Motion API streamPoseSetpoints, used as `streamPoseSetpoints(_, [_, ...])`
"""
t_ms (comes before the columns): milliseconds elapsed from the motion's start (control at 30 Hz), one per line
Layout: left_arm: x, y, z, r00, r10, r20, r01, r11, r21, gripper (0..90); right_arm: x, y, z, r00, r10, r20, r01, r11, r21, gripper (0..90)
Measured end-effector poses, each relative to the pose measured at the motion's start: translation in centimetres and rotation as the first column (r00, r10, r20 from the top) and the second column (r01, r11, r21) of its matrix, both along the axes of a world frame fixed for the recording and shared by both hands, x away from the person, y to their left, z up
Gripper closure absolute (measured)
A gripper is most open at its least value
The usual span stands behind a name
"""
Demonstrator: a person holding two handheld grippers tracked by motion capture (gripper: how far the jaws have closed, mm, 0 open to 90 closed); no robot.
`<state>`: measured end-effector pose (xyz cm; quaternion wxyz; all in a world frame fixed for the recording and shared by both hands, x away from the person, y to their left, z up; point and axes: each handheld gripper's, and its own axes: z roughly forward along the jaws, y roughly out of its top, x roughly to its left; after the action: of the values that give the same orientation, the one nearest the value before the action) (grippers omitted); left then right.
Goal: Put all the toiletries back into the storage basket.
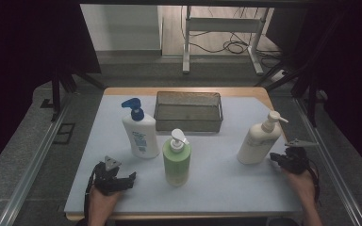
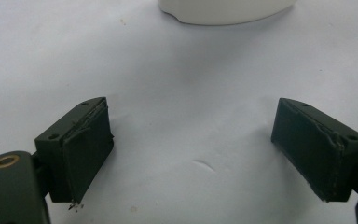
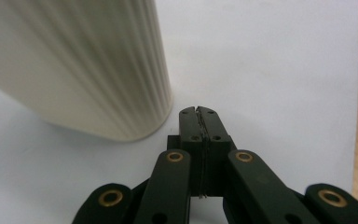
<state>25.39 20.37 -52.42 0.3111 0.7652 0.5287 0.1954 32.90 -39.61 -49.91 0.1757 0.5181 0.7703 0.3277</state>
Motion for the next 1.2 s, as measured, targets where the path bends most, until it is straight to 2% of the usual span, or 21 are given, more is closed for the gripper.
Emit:
streamPoseSetpoints(667, [0.0,0.0,0.0,1.0,0.0,0.0,0.0,1.0,0.0,11.9,2.5,0.5,-0.6,0.9996,0.026,-0.012,-0.025,0.998,0.06,89.4])
streamPoseSetpoints(1200, [0.0,0.0,0.0,1.0,0.0,-0.001,0.0,1.0,0.001,11.9,2.4,0.4,-0.9,0.9979,0.064,-0.009,-0.063,0.996,0.063,89.7])
